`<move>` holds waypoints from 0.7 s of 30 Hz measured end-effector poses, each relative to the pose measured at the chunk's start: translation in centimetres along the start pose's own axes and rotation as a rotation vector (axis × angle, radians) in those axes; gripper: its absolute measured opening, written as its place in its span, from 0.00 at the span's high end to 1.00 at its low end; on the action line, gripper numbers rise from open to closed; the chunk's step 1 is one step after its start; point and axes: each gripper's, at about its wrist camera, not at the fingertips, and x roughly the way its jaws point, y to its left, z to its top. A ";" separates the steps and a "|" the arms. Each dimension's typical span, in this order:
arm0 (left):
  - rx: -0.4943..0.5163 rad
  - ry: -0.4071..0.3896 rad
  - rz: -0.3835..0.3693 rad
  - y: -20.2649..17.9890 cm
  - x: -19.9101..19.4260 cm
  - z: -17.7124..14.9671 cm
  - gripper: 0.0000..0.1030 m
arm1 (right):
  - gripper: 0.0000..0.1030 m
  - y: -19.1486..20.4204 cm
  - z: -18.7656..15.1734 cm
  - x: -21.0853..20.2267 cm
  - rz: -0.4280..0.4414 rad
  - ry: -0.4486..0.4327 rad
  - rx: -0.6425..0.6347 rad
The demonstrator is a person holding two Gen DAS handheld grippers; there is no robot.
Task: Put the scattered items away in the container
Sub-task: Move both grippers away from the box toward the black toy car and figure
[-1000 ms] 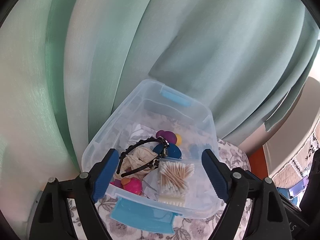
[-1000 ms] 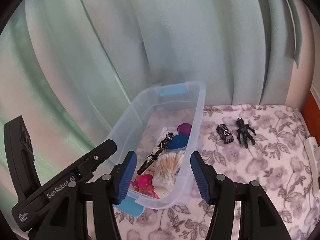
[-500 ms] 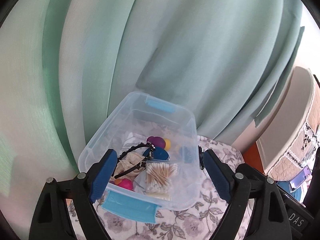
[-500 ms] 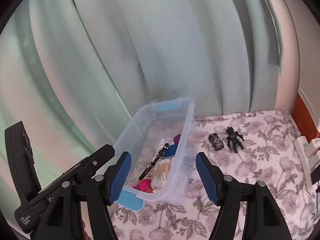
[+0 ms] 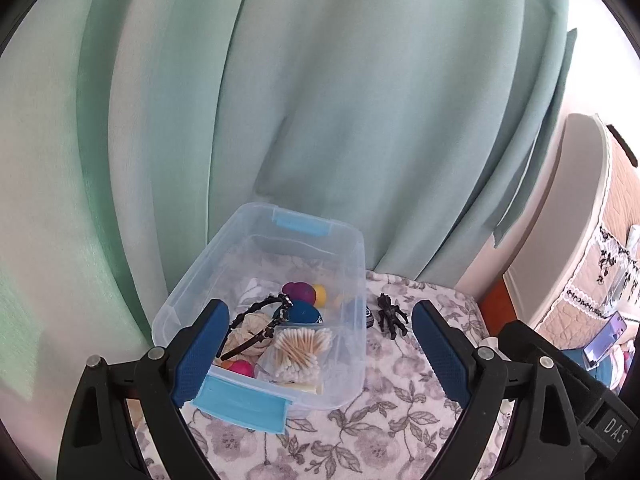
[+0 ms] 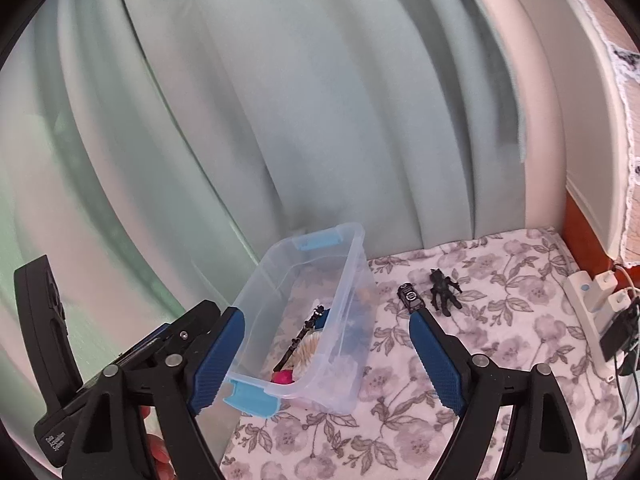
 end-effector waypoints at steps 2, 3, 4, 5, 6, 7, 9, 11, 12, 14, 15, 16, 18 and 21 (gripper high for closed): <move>0.018 -0.005 0.002 -0.7 -0.3 0.0 0.06 | 0.11 -0.3 0.0 -0.6 0.001 -0.012 0.005; 0.026 -0.007 0.003 -1.1 -0.4 0.0 0.04 | 0.11 -0.5 0.1 -0.9 0.000 -0.016 0.007; 0.037 -0.011 0.005 -1.5 -0.6 0.0 0.03 | 0.11 -0.7 0.1 -1.1 0.001 -0.021 0.010; 0.046 -0.015 0.007 -1.9 -0.7 0.0 0.03 | 0.11 -0.9 0.1 -1.4 0.002 -0.024 0.014; 0.052 -0.017 0.008 -2.2 -0.8 -0.1 0.03 | 0.10 -1.2 0.1 -1.6 0.002 -0.028 0.018; 0.060 -0.019 0.009 -2.6 -0.9 -0.1 0.03 | 0.10 -1.5 0.1 -1.9 0.002 -0.031 0.021; 0.078 -0.020 0.011 -3.4 -1.1 -0.1 0.03 | 0.09 -2.1 0.1 -2.4 0.003 -0.040 0.030; 0.093 -0.021 0.011 -4.0 -1.1 -0.2 0.03 | 0.05 -2.6 0.2 -2.9 0.002 -0.051 0.037; 0.098 -0.022 0.010 -4.3 -1.2 -0.2 0.03 | 0.01 -2.9 0.2 -3.1 -0.001 -0.058 0.041; 0.106 -0.025 0.008 -4.9 -1.3 -0.3 0.03 | 0.00 -3.4 0.3 -3.6 -0.001 -0.070 0.050; 0.109 -0.028 0.009 -5.2 -1.4 -0.3 0.03 | 0.00 -3.7 0.4 -3.9 0.000 -0.075 0.056; 0.112 -0.031 0.010 -5.5 -1.5 -0.3 0.03 | 0.00 -3.9 0.5 -4.0 0.000 -0.079 0.061; 0.119 -0.033 0.010 -6.0 -1.6 -0.3 0.03 | 0.00 -4.4 0.5 -4.4 0.001 -0.087 0.066; 0.134 -0.034 0.013 -7.0 -1.7 -0.4 0.03 | 0.00 -4.9 0.6 -4.8 -0.001 -0.099 0.070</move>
